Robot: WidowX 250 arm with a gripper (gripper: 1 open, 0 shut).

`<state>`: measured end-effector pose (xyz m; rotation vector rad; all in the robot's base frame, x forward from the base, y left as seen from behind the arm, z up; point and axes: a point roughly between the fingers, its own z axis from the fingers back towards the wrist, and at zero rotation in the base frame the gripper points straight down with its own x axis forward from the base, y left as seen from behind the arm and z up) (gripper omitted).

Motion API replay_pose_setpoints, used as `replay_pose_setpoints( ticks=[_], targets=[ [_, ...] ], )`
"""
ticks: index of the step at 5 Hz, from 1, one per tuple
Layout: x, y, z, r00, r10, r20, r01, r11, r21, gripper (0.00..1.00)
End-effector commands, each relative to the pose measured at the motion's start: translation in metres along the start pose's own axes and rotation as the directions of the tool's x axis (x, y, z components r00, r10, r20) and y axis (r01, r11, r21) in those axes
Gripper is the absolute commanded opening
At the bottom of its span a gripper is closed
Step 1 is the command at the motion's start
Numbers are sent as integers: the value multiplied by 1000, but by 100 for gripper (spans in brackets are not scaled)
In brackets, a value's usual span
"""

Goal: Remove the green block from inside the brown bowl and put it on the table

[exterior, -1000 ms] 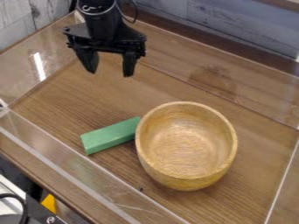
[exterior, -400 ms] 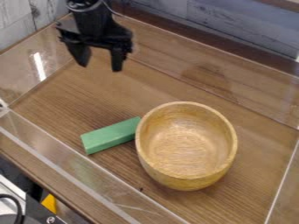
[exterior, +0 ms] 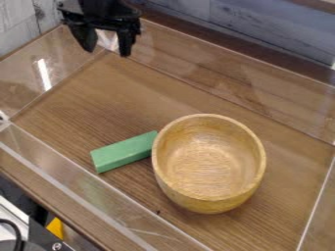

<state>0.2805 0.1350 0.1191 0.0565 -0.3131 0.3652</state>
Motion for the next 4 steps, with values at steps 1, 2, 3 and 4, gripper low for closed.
replay_pose_setpoints(
  ticks=[1,2,3,4],
  targets=[
    [36,21,1,998,2,60,-2,1000,-1,100],
    [48,31,-12,998,5,60,-5,1000,-8,100],
    [48,32,-28,999,13,52,-12,1000,-14,0],
    [48,28,-46,999,8,33,-7,1000,-22,0]
  ],
)
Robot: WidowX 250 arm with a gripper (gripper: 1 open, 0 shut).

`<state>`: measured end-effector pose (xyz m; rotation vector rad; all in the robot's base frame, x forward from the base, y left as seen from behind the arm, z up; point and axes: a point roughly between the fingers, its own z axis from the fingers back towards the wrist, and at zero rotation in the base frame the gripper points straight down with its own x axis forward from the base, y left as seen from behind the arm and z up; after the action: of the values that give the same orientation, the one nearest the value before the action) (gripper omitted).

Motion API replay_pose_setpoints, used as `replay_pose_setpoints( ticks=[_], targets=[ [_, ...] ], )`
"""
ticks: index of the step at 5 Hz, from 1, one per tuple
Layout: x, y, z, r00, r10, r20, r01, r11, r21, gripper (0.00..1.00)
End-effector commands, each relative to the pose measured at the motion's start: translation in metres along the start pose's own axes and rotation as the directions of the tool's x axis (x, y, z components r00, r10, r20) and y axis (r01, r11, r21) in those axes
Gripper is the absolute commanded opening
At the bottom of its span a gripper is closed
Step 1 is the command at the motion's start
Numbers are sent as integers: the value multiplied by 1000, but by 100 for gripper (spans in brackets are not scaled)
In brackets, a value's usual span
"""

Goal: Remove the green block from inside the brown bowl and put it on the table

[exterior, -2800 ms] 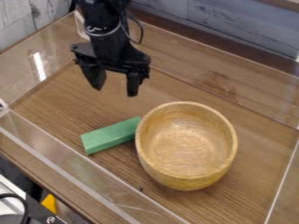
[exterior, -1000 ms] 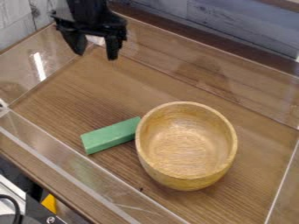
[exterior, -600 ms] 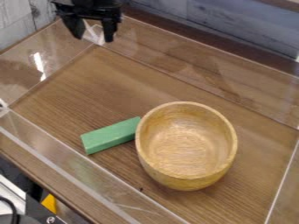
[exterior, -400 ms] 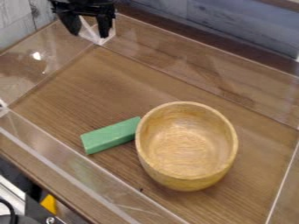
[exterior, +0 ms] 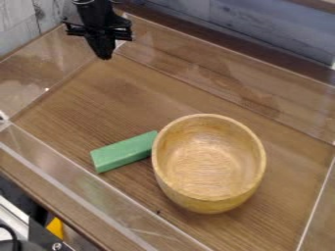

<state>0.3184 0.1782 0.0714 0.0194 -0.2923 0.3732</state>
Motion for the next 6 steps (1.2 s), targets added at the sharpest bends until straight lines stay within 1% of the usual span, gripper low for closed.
replay_pose_setpoints(
  ticks=[1,2,3,5,6],
  targets=[
    [3,5,22,998,-44,35,44,999,-9,100],
    [-8,3,18,995,-96,11,96,995,-32,100],
    [-19,-2,18,989,-150,-7,150,987,-56,100],
    [-30,0,17,987,-158,-26,156,985,-68,100],
    [-43,-11,31,978,-204,-37,200,976,-87,100]
  ],
)
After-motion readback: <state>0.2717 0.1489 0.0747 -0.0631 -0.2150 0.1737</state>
